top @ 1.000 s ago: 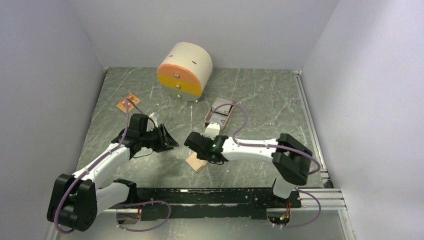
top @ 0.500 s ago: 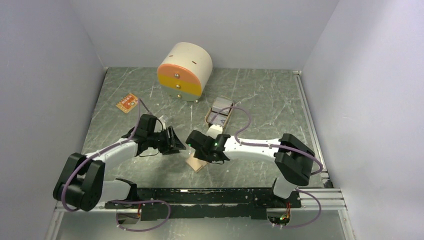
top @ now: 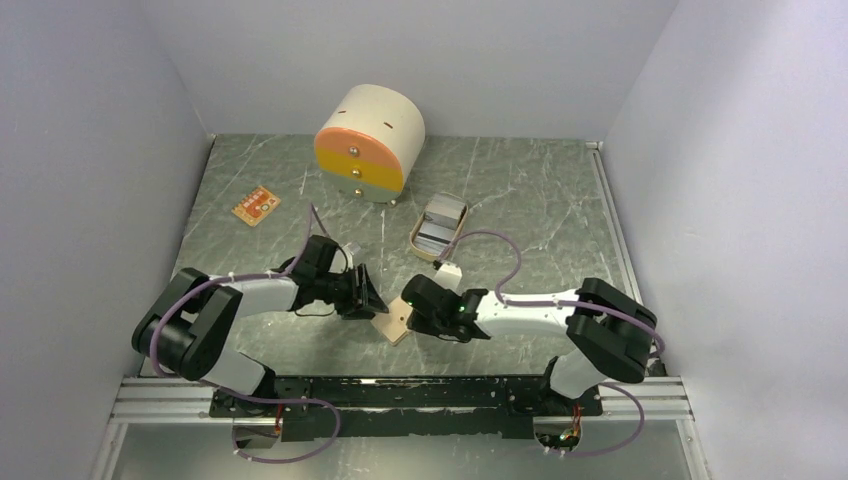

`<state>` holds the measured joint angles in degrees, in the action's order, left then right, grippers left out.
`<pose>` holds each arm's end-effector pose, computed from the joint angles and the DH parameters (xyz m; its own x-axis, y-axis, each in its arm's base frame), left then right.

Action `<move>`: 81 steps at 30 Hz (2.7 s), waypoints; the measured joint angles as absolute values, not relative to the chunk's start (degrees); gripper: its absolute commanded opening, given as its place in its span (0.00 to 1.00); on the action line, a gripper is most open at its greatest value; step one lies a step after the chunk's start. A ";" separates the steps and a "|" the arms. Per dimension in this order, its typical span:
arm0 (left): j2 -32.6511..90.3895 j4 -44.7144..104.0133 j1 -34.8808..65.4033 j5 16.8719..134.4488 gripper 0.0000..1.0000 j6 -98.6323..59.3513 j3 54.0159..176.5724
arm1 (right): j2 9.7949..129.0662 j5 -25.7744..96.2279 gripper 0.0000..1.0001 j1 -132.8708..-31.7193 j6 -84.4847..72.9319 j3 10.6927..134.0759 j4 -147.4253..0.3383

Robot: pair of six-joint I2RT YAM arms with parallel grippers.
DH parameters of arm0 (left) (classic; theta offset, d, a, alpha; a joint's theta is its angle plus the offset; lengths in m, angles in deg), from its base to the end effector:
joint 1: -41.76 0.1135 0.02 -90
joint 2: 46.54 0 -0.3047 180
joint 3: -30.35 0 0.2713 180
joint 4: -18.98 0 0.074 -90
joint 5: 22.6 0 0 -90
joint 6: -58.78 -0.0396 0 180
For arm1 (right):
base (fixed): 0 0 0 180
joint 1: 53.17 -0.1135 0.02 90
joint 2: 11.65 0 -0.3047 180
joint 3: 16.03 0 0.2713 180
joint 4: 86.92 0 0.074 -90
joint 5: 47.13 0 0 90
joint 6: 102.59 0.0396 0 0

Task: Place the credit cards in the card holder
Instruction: Open the card holder at the center of the board.

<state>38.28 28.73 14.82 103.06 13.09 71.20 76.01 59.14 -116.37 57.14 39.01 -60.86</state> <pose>0.2129 -0.1341 0.1430 -0.9862 -0.1354 -0.0951 -0.0185 0.6616 -0.7496 0.1426 0.2577 0.1760 -0.8756 0.2638 -0.4046 0.0872 0.9103 0.4047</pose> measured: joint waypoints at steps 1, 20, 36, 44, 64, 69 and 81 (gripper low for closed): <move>38.56 27.96 14.52 103.54 0.53 13.44 71.13 | 75.33 58.90 0.23 -116.19 56.29 37.87 -62.48; 38.83 7.18 10.17 112.44 0.09 23.85 66.15 | 67.40 54.38 0.37 -110.12 44.38 25.46 -79.61; 28.84 22.63 3.74 96.63 0.09 14.97 72.34 | 64.69 54.44 0.36 -110.20 50.13 34.62 -69.08; 29.01 24.35 2.52 94.51 0.09 14.36 72.34 | 68.68 56.58 0.33 -110.27 51.31 35.25 -67.20; 28.20 29.05 1.47 88.57 0.09 13.03 73.28 | 72.36 61.00 0.00 -110.77 50.50 38.14 -64.60; 27.61 31.68 1.42 86.29 0.09 13.09 73.54 | 70.52 63.71 0.00 -110.23 49.01 36.15 -63.48; 29.32 38.41 1.42 81.16 0.56 14.14 75.97 | 64.55 57.89 0.00 -110.16 41.80 33.68 -68.90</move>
<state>29.32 38.41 1.42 81.16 14.14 75.97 64.55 57.89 -110.16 41.80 33.68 -68.90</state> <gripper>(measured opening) 0.432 0.009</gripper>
